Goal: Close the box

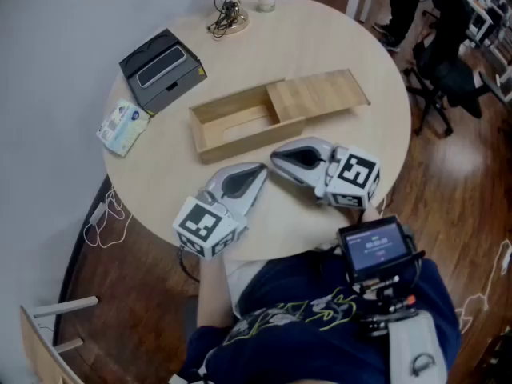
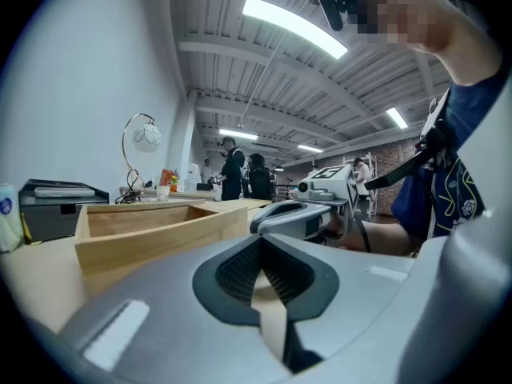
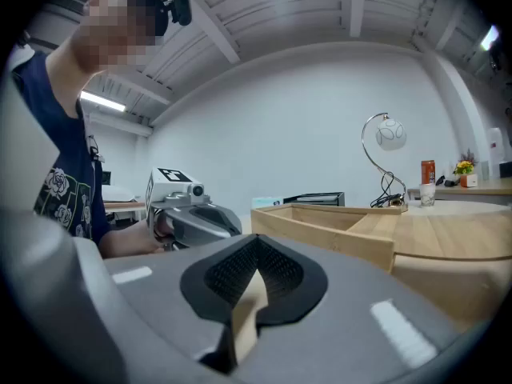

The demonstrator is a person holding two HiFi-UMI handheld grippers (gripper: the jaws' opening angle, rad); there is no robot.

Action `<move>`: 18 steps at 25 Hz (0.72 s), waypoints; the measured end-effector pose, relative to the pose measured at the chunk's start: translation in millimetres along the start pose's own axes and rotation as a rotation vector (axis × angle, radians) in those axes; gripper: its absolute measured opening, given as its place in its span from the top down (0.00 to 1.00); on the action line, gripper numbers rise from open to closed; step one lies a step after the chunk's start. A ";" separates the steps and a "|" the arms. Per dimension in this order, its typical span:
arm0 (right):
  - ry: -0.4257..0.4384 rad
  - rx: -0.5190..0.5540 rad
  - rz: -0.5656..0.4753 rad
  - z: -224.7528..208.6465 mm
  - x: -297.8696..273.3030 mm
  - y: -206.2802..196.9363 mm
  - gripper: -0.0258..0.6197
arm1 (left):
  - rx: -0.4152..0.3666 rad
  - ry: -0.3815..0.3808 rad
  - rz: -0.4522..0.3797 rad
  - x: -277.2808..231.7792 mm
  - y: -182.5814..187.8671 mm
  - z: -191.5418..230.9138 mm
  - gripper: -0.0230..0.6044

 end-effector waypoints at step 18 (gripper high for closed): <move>-0.482 0.031 -0.079 -88.8 110.5 43.6 0.93 | -0.183 0.237 -0.146 59.1 41.4 15.7 0.96</move>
Point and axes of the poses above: the fingertips, and each gripper's own axes: x backward along the fingers, z to its left, y out of its top, the point moved 4 cm from there along x, backward along the fingers, and after that the axes turned 7 degrees about -y, right-handed, at the moved point
